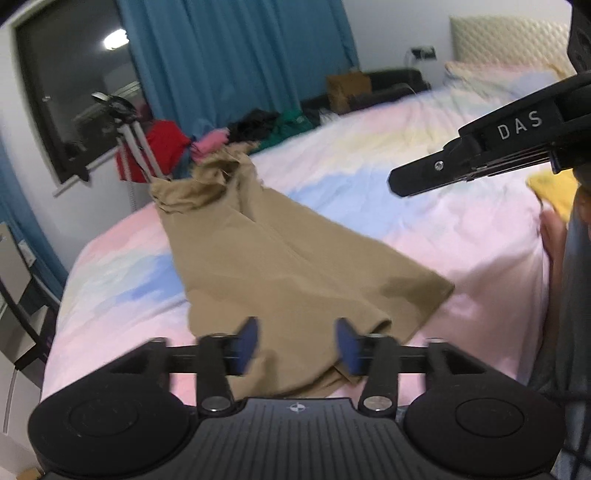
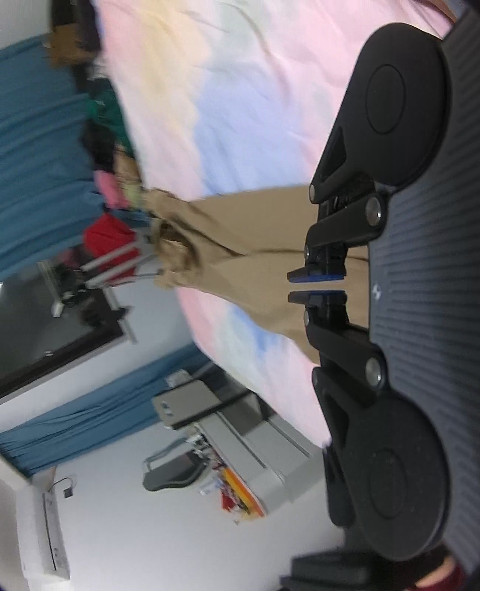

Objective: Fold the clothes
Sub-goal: 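Open the right gripper and release the folded hem, then grasp the folded hem with the left gripper while the right gripper grasps it too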

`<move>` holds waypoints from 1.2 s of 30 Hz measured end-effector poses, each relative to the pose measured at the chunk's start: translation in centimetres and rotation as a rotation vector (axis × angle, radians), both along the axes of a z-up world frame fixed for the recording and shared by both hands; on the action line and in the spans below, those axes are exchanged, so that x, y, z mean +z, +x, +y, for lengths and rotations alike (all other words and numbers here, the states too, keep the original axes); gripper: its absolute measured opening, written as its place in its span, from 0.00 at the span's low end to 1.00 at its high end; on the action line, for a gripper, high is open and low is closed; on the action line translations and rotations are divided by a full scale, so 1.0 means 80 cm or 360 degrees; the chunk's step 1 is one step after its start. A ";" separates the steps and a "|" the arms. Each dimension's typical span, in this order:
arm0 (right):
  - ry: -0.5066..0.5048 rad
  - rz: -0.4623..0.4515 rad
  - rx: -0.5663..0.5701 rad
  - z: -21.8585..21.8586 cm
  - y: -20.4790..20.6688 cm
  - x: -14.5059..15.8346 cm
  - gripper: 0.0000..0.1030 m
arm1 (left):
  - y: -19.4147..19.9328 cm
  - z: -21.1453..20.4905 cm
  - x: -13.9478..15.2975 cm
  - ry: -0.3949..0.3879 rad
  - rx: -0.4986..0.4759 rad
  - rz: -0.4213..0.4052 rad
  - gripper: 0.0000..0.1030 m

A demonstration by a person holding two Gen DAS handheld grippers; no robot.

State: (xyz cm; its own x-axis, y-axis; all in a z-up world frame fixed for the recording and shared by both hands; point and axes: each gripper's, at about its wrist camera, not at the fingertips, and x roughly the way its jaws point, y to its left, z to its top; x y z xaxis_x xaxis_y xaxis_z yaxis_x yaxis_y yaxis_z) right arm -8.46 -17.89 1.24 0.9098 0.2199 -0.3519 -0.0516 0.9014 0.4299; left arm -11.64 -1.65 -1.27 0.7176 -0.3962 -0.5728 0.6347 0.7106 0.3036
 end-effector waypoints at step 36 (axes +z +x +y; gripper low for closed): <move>0.0785 0.0714 0.0019 -0.060 0.080 -0.116 0.17 | 0.128 0.125 -0.069 -0.1205 0.0720 0.1344 0.08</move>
